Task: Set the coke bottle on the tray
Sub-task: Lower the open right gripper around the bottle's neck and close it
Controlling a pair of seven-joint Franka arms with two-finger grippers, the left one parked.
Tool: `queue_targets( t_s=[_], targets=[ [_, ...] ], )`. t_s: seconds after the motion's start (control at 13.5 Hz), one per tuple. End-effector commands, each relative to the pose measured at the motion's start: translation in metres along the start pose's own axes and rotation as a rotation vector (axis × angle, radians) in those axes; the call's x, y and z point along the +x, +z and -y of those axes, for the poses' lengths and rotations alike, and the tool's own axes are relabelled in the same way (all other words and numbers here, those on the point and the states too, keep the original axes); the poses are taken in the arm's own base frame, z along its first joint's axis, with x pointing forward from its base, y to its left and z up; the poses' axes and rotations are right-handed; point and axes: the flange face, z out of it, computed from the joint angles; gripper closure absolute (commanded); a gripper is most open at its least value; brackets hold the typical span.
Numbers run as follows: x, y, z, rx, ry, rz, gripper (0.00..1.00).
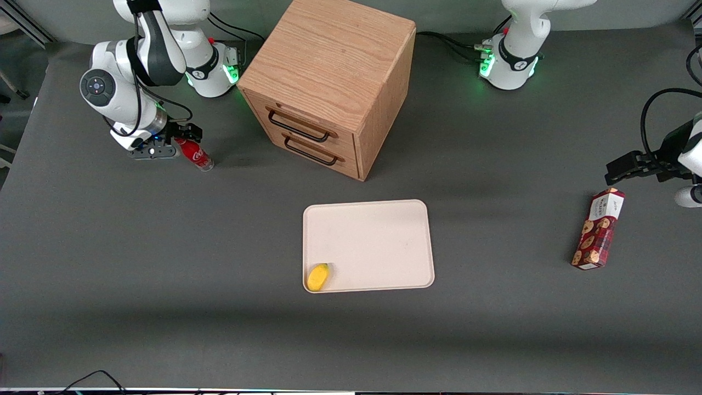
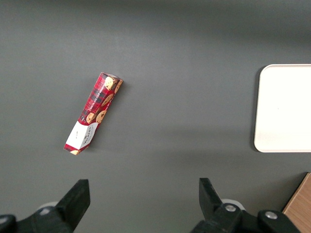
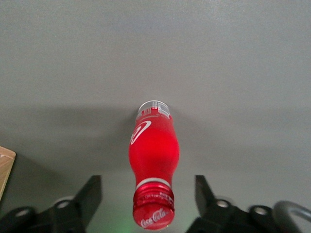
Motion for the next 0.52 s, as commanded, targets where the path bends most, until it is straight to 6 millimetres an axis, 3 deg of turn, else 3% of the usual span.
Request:
queue_targets(
  t_s=[0.0,0.15,0.22,0.44],
  targets=[
    [-0.001,0.002,0.001,-0.014,-0.006,-0.013,0.58],
    [0.000,0.004,0.001,-0.014,-0.007,-0.007,0.89],
    [0.001,0.004,0.001,-0.013,-0.008,-0.006,1.00],
    [0.015,-0.007,0.002,-0.010,-0.005,-0.015,1.00]
  ],
)
